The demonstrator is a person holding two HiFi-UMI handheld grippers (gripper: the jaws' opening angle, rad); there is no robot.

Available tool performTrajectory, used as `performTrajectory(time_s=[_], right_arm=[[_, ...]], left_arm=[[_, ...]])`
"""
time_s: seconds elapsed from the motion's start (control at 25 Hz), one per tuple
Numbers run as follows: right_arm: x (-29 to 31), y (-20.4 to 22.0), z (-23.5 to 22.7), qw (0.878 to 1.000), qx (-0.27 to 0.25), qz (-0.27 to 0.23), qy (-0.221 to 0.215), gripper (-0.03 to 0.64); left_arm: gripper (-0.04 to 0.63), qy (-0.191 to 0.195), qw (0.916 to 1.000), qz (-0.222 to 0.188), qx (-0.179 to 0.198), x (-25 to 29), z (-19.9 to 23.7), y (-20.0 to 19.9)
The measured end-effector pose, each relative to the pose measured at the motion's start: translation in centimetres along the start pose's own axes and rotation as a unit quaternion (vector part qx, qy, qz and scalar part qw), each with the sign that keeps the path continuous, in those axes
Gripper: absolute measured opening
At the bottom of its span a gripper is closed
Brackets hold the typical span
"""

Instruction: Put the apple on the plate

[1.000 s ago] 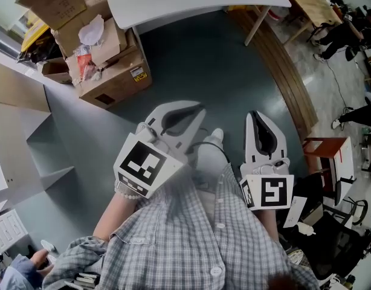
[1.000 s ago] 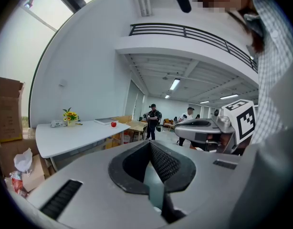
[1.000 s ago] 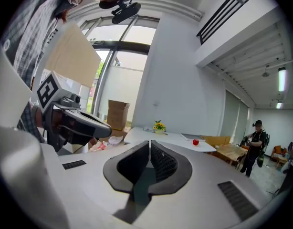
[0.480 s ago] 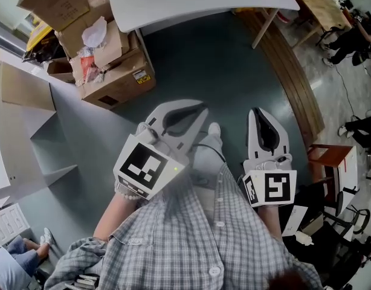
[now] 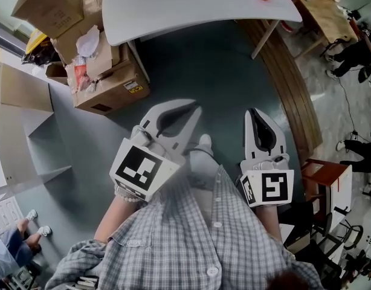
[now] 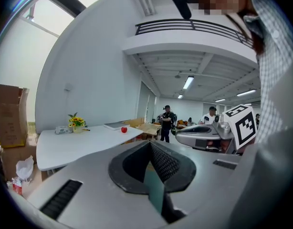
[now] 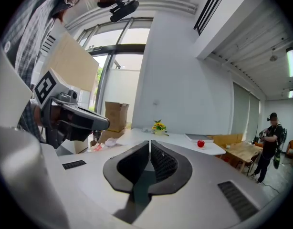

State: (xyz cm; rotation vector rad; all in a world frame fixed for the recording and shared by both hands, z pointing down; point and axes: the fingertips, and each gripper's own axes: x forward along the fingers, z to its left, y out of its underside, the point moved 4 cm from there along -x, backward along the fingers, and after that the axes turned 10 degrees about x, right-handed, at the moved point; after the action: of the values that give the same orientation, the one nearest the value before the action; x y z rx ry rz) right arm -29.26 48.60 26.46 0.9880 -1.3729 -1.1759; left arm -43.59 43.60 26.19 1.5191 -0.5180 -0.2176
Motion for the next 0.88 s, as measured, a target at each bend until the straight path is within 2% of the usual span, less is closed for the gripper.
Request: performTrajectory(time_s=[0.48,0.64,0.88], right_arm=[[5.5,-2.1,-11.1,0.998,-0.017,-0.007,-0.055,0.028],[6.5,-2.2,-13.8,0.998,-0.020,-0.012,-0.061,0.028],[6.9,-1.6,-16.5,0.998,-0.022,-0.001,-0.057,0.028]], left_arm=[[0.009,-0.042,0.9990,-0.004,-0.015,11.3,-0.2,-3.5],[0.009,-0.046,0.9989,-0.007,-0.001,14.1,-0.7,-4.0],[0.009,-0.038,0.9992,-0.005,-0.010,17.3,-1.0,-4.5]])
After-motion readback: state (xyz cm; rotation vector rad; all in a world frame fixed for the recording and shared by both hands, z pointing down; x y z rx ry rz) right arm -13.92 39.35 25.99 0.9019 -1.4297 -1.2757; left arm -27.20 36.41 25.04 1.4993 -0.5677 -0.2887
